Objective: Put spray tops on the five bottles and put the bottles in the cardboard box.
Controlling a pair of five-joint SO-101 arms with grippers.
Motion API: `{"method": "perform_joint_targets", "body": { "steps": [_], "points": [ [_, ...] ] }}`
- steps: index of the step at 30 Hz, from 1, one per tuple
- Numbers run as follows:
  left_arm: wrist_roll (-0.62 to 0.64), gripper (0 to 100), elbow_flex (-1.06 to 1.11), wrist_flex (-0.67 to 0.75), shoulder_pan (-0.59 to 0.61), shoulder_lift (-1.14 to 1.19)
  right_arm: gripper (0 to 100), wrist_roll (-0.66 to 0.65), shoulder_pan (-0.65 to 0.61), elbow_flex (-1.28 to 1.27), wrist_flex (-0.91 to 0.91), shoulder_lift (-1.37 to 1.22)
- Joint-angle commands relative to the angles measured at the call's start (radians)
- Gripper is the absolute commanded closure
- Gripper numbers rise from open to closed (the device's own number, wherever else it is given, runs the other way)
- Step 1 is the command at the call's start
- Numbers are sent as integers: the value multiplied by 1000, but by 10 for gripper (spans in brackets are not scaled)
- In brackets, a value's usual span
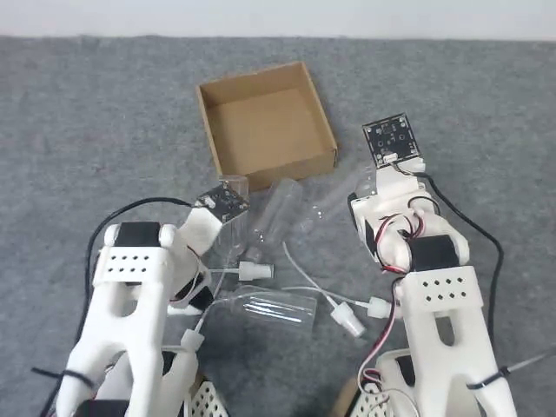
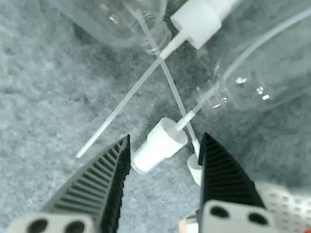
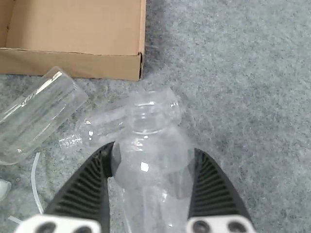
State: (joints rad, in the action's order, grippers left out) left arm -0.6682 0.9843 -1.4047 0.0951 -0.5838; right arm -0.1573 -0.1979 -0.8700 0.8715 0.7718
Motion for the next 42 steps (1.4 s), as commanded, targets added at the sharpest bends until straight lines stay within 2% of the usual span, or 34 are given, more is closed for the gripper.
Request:
{"method": "perform_joint_targets", "body": {
  "steps": [1,5,14,18,27,33,38,42],
  "points": [
    [-92,783,-12,-29,3,2,968,-11,18,11,-22,38],
    [-146,783,31,-18,3,2,968,-28,18,11,-22,38],
    [-147,786,133,115,9,-3,968,-28,18,11,-22,38],
    [-149,786,113,153,75,0,968,-28,18,11,-21,38],
    [-175,786,111,370,304,-6,968,-28,18,11,-21,38],
    [-166,786,111,480,404,-6,968,-28,18,11,-21,38],
    [-34,786,77,457,425,-6,968,-28,18,11,-21,38],
    [55,786,7,347,422,-6,967,-28,18,11,-21,38]
  ]
}}
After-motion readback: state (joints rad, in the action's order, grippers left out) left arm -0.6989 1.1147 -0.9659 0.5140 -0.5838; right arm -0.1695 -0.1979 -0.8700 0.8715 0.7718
